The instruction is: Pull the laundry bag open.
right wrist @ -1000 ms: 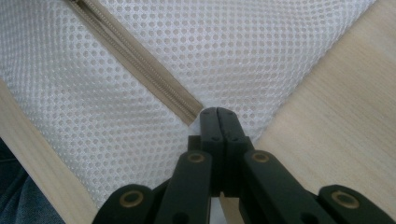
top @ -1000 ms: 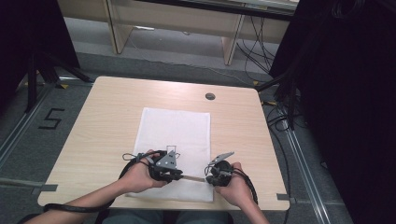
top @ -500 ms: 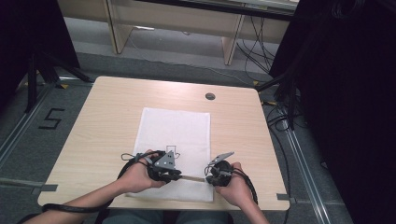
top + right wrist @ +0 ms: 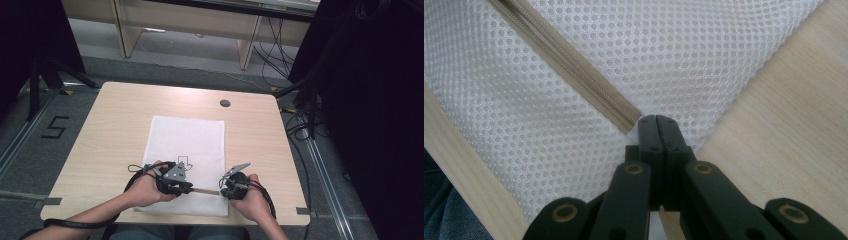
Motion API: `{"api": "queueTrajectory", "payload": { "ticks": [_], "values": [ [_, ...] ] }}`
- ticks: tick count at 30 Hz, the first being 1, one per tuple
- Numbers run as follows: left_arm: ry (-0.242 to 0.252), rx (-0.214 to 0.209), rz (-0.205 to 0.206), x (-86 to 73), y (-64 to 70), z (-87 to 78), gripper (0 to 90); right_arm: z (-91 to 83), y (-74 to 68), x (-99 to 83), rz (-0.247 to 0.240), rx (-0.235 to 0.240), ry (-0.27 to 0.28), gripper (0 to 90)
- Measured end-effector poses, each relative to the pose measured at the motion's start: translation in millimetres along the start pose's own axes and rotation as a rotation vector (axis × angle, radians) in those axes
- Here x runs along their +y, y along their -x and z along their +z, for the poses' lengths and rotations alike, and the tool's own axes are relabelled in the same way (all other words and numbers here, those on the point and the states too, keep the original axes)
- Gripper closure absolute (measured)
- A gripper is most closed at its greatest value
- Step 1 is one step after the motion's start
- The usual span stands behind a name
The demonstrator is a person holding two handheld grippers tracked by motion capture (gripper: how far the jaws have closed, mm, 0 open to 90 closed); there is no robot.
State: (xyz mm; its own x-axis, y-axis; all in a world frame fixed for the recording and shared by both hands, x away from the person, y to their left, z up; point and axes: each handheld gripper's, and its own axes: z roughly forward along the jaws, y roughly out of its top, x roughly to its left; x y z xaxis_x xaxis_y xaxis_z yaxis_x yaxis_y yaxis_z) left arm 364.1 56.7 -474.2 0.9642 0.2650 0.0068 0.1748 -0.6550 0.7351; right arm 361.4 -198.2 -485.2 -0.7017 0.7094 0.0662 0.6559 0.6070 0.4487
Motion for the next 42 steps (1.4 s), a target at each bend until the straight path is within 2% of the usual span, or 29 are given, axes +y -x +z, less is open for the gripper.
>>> {"api": "queueTrajectory", "payload": {
  "ticks": [4, 5, 10, 14, 18, 23, 24, 26, 28, 31, 32, 33, 38, 39, 41, 42],
  "values": [
    [-0.004, 0.003, 0.005, -0.5, -0.1, -0.3, 81.6, 0.0, -0.1, 0.0, 0.002, 0.0, 0.0, 90.0],
    [0.006, -0.006, -0.007, -1.0, -0.1, -0.7, 81.6, 0.1, -0.1, 0.0, 0.0, -0.002, 0.0, 90.0],
    [0.009, -0.005, -0.012, -2.6, -0.7, -2.3, 81.6, 0.0, 0.0, 0.0, 0.001, -0.001, 0.001, 90.0],
    [0.004, -0.004, -0.003, -2.3, -1.0, -2.9, 81.6, 0.1, -0.1, 0.0, -0.001, -0.002, 0.0, 90.0],
    [0.016, -0.003, -0.018, -3.6, -0.1, -3.4, 81.6, 0.0, -0.1, 0.0, 0.0, -0.001, 0.0, 90.0],
    [0.007, -0.001, -0.005, -4.1, -0.6, -3.9, 81.6, 0.1, -0.1, 0.0, -0.003, -0.003, 0.0, 90.0],
    [0.02, -0.003, -0.017, -4.1, 0.8, -3.1, 81.6, 0.1, -0.2, 0.0, -0.002, -0.003, 0.0, 90.0],
    [0.012, -0.002, -0.003, -4.1, 0.4, -3.9, 81.6, 0.1, -0.2, 0.0, -0.002, -0.003, 0.0, 90.0],
    [0.026, 0.004, -0.015, -4.5, 1.5, -3.4, 81.7, 0.1, -0.2, 0.0, -0.002, -0.003, -0.001, 90.0],
    [0.019, -0.004, -0.015, -5.1, 1.4, -3.3, 81.6, 0.1, -0.1, -0.1, -0.003, -0.002, 0.0, 90.0],
    [0.006, 0.0, -0.002, -5.0, 0.7, -3.9, 81.7, 0.1, -0.2, 0.0, -0.003, -0.002, -0.001, 90.0],
    [0.019, -0.003, -0.012, -5.5, 0.4, -3.8, 81.7, 0.1, -0.2, 0.0, -0.003, -0.003, -0.001, 90.0],
    [0.021, -0.001, -0.024, -7.3, 0.1, -5.6, 81.6, 0.1, -0.1, 0.0, -0.002, -0.002, -0.001, 90.0],
    [0.007, 0.003, -0.005, -7.2, -0.5, -6.2, 81.7, 0.1, -0.1, 0.1, -0.003, -0.002, -0.001, 90.0],
    [0.017, 0.002, -0.015, -7.3, 0.4, -5.7, 81.7, 0.1, -0.2, 0.1, -0.003, -0.002, -0.001, 90.0],
    [0.007, 0.003, -0.005, -7.2, -0.5, -6.5, 81.7, 0.1, -0.2, 0.0, -0.003, -0.003, -0.001, 90.0]
  ]
}}
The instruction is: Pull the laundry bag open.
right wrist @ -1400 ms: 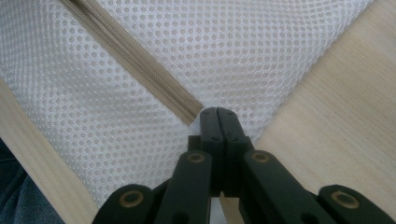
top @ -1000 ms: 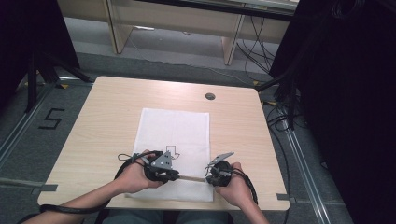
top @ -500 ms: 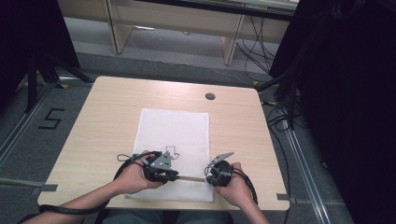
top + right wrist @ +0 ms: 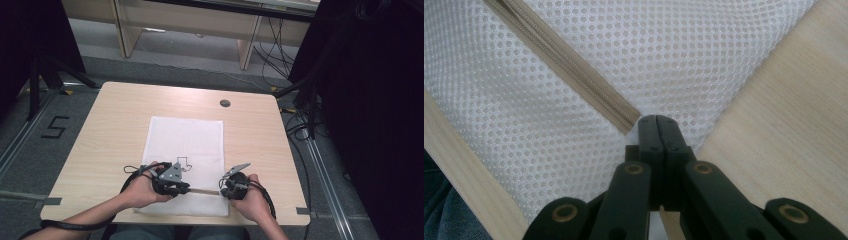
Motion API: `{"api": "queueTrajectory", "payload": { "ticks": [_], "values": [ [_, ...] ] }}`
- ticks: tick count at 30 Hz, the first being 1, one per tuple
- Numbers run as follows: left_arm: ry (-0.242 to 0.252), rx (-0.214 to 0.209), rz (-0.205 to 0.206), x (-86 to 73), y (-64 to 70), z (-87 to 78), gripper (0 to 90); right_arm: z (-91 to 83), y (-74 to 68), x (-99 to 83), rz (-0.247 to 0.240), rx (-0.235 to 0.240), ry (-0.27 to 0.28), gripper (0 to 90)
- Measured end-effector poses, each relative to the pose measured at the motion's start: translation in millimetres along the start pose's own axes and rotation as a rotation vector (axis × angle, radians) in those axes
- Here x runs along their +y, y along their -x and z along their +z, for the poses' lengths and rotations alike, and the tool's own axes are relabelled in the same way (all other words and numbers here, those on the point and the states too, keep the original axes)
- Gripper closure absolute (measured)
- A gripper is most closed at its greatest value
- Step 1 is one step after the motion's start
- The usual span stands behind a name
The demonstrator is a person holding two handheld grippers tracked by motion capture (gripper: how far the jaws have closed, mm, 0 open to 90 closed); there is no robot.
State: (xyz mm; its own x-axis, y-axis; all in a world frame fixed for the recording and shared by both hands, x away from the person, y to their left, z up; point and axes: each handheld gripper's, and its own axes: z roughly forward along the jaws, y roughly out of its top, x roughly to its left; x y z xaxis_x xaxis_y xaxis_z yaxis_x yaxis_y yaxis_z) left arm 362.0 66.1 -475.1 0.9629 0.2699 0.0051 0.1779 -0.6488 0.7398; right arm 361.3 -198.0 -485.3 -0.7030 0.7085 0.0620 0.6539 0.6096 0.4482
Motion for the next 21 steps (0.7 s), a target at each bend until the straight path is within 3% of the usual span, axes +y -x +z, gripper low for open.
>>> {"api": "queueTrajectory", "payload": {
  "ticks": [6, 10, 21],
  "values": [
    [0.015, -0.005, -0.032, -2.9, -0.8, -1.6, 81.7, 0.0, 0.2, 0.0, -0.001, 0.001, 0.0, 90.0],
    [0.004, -0.002, -0.015, -2.8, -1.2, -2.3, 81.7, 0.0, 0.0, -0.1, -0.002, 0.001, 0.0, 90.0],
    [0.013, -0.008, -0.018, -3.1, 0.5, -2.3, 81.7, 0.0, 0.1, -0.1, -0.001, 0.001, 0.002, 90.0]
  ]
}}
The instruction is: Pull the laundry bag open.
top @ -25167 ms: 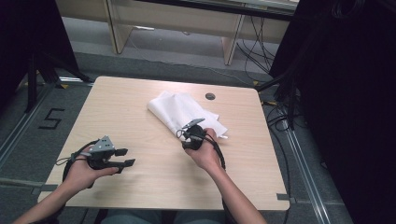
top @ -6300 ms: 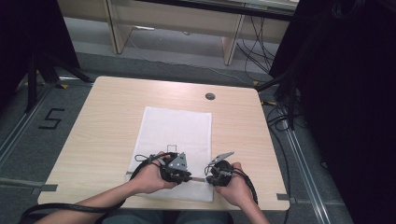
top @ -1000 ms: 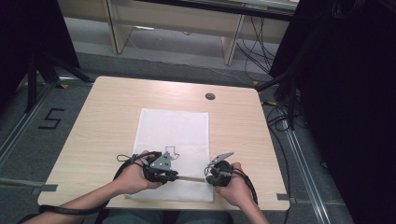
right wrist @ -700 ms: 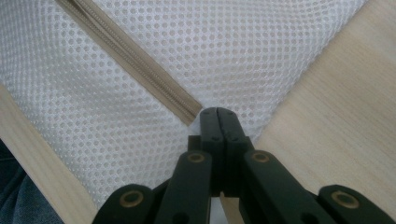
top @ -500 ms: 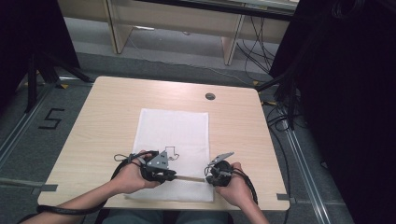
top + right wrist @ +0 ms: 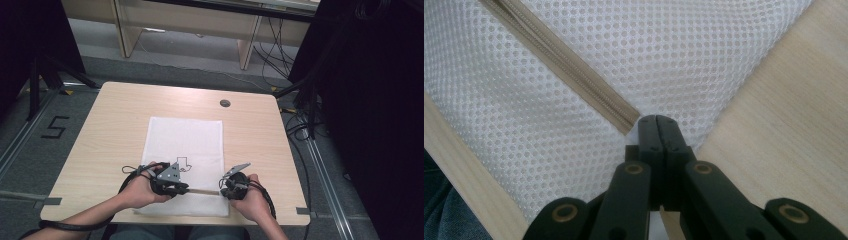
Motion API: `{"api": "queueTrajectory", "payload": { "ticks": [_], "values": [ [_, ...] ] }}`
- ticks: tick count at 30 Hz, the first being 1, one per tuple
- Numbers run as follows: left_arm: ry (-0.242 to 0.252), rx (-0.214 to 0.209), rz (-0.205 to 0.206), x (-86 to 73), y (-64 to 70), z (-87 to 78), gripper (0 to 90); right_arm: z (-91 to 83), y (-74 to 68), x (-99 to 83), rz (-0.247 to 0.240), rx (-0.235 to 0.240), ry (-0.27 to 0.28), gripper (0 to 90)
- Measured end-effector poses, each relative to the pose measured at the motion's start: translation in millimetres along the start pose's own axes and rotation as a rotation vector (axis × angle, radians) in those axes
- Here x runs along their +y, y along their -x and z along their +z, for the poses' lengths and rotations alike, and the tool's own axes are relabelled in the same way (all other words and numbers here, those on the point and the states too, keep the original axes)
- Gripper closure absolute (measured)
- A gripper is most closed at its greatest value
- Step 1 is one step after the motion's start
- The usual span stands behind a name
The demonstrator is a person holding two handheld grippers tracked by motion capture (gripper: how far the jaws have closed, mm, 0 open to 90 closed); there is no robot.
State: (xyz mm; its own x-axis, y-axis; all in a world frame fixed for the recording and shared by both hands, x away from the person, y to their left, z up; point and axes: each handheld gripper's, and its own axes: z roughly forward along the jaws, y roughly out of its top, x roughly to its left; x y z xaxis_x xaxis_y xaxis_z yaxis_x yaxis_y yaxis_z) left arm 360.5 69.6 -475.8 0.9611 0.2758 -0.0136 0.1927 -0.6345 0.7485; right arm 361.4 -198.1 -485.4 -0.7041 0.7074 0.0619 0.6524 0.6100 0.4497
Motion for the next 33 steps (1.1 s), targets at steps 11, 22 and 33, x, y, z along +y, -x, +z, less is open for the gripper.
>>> {"api": "queueTrajectory", "payload": {
  "ticks": [11, 22, 33],
  "values": [
    [0.006, 0.0, -0.013, -2.6, -0.2, -2.9, 81.7, -0.1, -1.3, -0.1, 0.013, 0.003, -0.003, 90.0],
    [0.006, 0.001, -0.009, -6.1, -1.0, -3.9, 81.6, 0.0, -0.1, -0.1, 0.001, -0.001, 0.0, 90.0],
    [0.005, -0.004, -0.008, -10.7, -3.1, 0.2, 81.6, 0.0, -0.7, 1.1, -0.008, -0.004, -0.007, 90.0]
  ]
}}
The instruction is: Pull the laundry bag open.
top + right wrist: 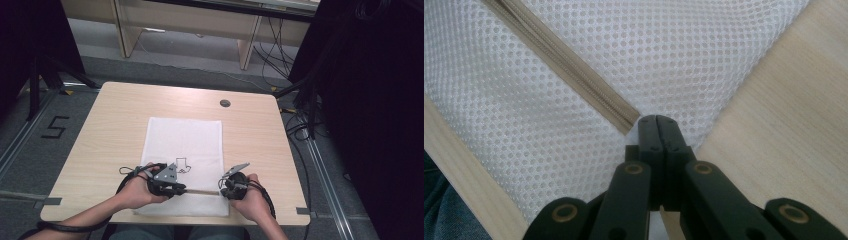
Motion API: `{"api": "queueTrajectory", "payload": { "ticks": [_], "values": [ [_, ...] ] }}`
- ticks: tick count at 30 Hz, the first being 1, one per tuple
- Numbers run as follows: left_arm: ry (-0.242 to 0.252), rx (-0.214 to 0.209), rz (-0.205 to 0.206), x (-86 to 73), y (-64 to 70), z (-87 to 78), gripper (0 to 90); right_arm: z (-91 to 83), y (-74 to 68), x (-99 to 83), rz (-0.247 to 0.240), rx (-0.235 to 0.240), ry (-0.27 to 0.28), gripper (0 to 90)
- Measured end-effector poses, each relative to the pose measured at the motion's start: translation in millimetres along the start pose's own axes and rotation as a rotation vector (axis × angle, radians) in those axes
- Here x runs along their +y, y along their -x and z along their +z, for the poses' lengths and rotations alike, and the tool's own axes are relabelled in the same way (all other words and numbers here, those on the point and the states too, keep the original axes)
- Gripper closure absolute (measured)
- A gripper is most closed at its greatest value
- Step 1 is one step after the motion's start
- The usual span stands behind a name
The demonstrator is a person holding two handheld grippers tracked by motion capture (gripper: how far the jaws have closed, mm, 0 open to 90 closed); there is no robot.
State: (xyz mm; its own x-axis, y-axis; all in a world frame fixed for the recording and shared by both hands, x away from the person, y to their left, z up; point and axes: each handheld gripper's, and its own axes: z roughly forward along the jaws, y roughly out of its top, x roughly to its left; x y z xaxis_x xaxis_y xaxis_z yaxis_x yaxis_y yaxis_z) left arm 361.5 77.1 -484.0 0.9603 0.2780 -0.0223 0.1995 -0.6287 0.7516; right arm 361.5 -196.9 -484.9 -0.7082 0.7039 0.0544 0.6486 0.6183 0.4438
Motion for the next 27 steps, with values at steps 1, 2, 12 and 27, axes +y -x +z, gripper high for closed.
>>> {"api": "queueTrajectory", "payload": {
  "ticks": [1, 2, 12, 27],
  "values": [
    [-0.002, -0.001, -0.007, -0.5, -0.5, 0.5, 81.6, 0.0, 0.1, 0.0, 0.0, 0.001, 0.0, 90.0],
    [-0.006, -0.007, -0.007, -0.7, -1.2, 0.7, 81.6, -0.1, 0.2, 0.0, 0.001, 0.002, -0.001, 90.0],
    [-0.004, -0.015, -0.008, -2.7, -0.5, 0.7, 81.6, -0.5, -0.2, -0.2, 0.011, 0.005, -0.005, 90.0],
    [-0.015, -0.033, -0.012, -6.5, -1.4, -1.0, 81.7, -0.7, -0.3, -0.8, 0.019, 0.001, -0.006, 90.0]
  ]
}}
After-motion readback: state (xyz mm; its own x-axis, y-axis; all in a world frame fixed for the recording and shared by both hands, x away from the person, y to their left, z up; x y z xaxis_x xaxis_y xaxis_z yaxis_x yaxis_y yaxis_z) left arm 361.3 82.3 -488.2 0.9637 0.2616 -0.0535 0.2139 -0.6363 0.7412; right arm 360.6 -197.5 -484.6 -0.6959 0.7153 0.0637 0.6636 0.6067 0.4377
